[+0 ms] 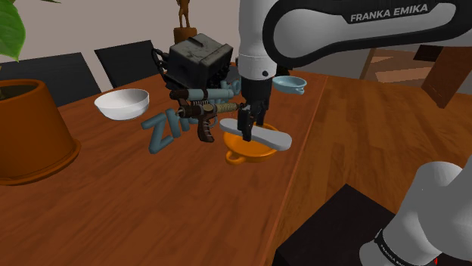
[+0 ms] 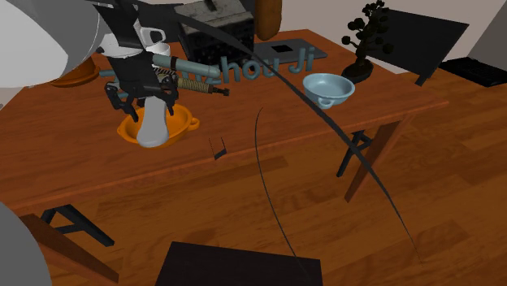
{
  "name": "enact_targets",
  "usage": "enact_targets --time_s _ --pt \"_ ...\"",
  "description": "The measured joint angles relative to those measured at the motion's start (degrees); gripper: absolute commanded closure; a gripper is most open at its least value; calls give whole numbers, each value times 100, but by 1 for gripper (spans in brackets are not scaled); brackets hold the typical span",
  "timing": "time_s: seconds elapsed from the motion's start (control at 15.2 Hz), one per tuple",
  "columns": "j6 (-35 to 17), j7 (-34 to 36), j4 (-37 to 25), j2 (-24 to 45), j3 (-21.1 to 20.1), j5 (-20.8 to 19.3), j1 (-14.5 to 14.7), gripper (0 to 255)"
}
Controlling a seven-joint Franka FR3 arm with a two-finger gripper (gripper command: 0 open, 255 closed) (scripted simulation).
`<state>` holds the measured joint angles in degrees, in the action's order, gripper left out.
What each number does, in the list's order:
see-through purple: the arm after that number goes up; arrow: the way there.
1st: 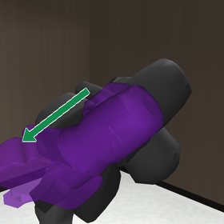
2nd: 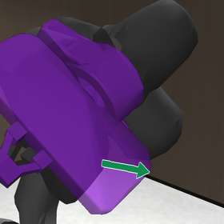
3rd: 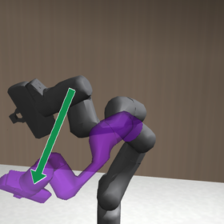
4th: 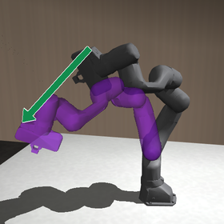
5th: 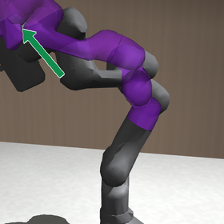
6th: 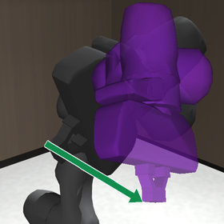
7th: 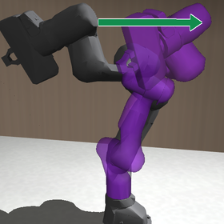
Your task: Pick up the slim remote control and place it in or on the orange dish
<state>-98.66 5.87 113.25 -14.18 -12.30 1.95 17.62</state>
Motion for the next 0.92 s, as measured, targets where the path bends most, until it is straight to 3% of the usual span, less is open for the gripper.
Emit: enact_targets --time_s 0.26,0.59,0.92 --pt "0 0 0 1 -1 0 0 0" --pt "668 8 -791 119 7 -29 -14 0" --pt "733 20 -844 113 2 -26 -10 0"
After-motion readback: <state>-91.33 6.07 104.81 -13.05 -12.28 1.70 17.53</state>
